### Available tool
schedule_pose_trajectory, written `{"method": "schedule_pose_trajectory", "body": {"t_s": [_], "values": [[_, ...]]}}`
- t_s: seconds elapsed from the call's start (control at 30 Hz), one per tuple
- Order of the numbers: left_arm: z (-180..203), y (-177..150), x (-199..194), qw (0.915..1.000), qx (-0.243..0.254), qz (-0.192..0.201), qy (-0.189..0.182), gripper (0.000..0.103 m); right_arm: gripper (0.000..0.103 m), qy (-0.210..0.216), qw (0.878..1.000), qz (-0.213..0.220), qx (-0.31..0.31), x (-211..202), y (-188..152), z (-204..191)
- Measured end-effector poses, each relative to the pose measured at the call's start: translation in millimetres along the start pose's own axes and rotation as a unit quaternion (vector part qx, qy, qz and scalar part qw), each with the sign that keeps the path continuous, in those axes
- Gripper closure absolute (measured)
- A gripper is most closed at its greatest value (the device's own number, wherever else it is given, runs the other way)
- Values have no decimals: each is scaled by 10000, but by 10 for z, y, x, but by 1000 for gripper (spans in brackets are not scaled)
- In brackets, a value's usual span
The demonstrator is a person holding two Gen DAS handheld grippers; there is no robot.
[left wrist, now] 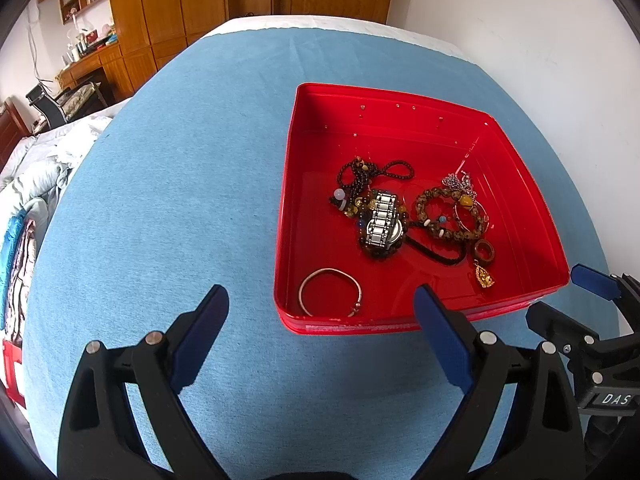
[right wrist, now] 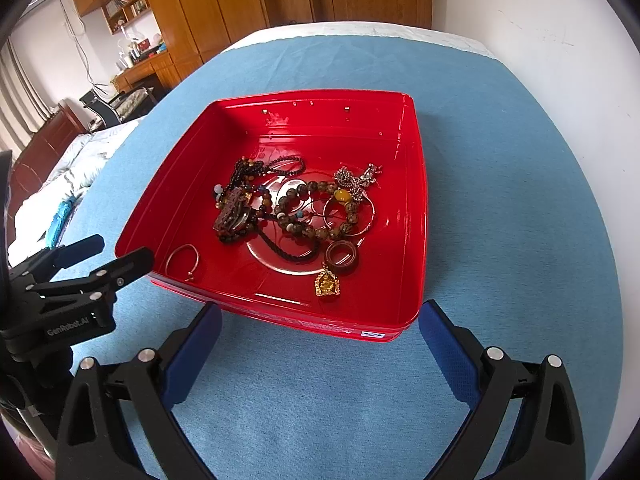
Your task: Organize jewelry
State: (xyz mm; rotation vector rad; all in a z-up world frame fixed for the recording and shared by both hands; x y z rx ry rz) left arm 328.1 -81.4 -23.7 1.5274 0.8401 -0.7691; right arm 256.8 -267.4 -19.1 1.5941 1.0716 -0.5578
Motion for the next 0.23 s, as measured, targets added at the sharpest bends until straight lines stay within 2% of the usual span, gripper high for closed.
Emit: {"method": "schedule_pose_trajectory", "body": {"t_s": [0.23], "values": [[5, -2, 3, 10000, -6, -5, 5, 10, 4, 1, 10000, -8, -6, 12, -4, 0]]}}
Point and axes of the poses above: each gripper's, at about its wrist camera, not at the fingertips, and x roughly the way its jaws point, z to its right, y to its top, the point moved 3 cm from there along x, roughly the way its jaws point, and after that the axes turned 11 degrees about y, right-handed, at the moved point
